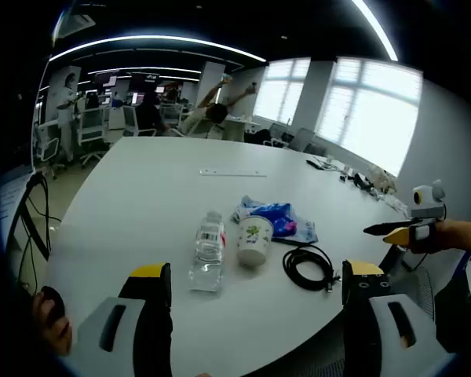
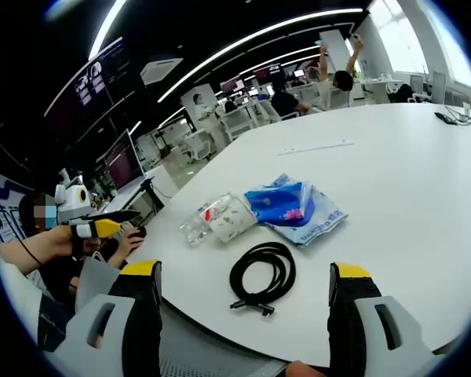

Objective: Arrange the tabletop items into an orderly group along one side of the table until the central work area is clear of visible clutter.

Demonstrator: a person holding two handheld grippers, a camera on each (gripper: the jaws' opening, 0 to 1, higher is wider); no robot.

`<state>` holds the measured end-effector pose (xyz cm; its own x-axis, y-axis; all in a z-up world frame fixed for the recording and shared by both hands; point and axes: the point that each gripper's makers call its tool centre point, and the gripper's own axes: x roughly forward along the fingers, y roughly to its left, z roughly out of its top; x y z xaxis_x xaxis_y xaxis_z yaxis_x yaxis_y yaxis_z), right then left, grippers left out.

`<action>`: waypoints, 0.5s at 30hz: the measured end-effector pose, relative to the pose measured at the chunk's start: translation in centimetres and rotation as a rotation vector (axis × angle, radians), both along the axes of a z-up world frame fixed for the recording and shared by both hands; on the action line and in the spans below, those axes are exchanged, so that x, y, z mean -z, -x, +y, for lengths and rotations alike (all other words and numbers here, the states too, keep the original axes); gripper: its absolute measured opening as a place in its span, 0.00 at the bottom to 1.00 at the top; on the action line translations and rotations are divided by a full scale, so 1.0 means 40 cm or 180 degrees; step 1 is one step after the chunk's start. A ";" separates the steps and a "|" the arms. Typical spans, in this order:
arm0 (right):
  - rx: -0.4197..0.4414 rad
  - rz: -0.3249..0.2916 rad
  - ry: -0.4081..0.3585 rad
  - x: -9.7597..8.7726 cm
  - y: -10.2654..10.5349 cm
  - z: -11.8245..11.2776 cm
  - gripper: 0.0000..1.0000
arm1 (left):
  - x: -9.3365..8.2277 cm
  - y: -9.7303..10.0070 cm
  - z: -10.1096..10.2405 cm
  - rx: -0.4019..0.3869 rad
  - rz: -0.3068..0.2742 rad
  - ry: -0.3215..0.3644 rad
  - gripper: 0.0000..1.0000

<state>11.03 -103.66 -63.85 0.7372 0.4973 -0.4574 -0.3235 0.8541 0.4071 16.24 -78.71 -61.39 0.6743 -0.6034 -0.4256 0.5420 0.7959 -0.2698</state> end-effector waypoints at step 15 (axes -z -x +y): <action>-0.0030 0.0003 -0.0025 -0.003 0.000 0.013 0.87 | -0.011 -0.016 0.018 -0.0048 -0.0024 -0.0029 0.88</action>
<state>11.02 -103.14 -63.74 0.7320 0.5078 -0.4542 -0.3312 0.8478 0.4142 16.87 -77.97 -60.96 0.6866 -0.5893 -0.4259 0.5318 0.8065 -0.2585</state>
